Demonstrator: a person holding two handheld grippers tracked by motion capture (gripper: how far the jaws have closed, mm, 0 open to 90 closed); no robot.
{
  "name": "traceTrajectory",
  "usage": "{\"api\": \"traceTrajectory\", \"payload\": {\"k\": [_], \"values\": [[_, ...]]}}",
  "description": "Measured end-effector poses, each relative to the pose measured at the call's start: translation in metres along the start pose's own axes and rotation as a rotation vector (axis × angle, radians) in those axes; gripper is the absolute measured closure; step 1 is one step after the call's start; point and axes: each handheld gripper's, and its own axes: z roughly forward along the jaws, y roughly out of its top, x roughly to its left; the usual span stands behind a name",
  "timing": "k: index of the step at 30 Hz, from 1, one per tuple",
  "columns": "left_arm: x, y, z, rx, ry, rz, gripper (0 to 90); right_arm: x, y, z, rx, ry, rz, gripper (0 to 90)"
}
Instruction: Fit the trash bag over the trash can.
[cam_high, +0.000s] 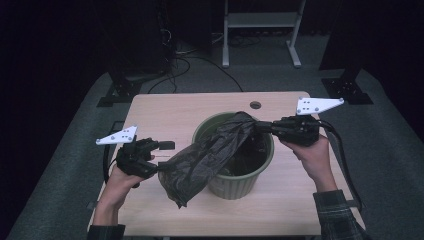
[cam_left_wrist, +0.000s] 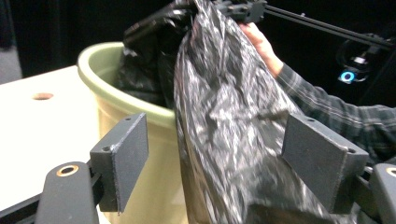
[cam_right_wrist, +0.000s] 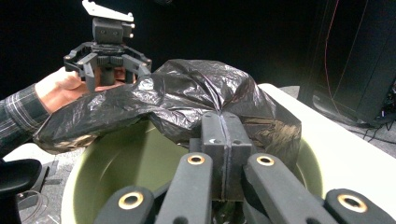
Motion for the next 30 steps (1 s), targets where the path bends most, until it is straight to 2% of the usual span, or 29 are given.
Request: {"api": "traceTrajectory", "payload": {"k": [1,2,4,5,7,9,10,17,19,21,25,28,30], "values": [[0.000,-0.001,0.000,0.008,-0.019,-0.009,22.7,0.000,-0.001,0.001,0.004,-0.001,0.002,90.0],[0.001,-0.003,0.001,0.014,-0.057,-0.014,27.8,-0.001,-0.001,0.002,0.007,-0.002,0.003,90.0],[0.000,-0.004,0.002,0.034,-0.111,-0.017,47.8,-0.001,-0.003,0.003,0.010,-0.002,0.007,90.0],[0.000,-0.004,0.004,0.044,-0.123,-0.014,58.4,-0.002,-0.004,0.004,0.012,-0.003,0.007,90.0],[-0.002,-0.003,0.006,0.064,-0.128,-0.001,71.7,-0.003,-0.005,0.006,0.018,-0.002,0.012,90.0],[-0.003,0.001,0.006,0.044,-0.129,0.020,85.9,-0.003,-0.006,0.008,0.022,-0.003,0.016,90.0],[-0.003,0.002,0.005,0.035,-0.127,0.023,89.1,-0.003,-0.006,0.008,0.023,-0.005,0.018,90.0],[0.000,0.016,0.004,-0.042,-0.090,0.039,89.7,-0.008,-0.010,0.012,0.047,-0.042,0.025,89.4],[0.002,0.022,0.008,-0.061,-0.078,0.041,89.7,-0.011,-0.012,0.015,0.053,-0.061,0.036,74.9],[0.006,0.029,0.013,-0.072,-0.072,0.037,89.7,-0.013,-0.013,0.015,0.054,-0.058,0.054,63.3],[0.015,0.046,0.031,-0.092,-0.057,0.042,89.7,-0.012,-0.013,0.010,0.040,-0.088,0.047,51.9],[0.021,0.057,0.046,-0.109,-0.052,0.043,89.8,-0.011,-0.010,0.003,0.016,-0.084,0.045,46.6],[0.023,0.063,0.055,-0.108,-0.050,0.046,89.8,-0.008,-0.008,0.001,0.004,-0.062,0.041,44.8]]}}
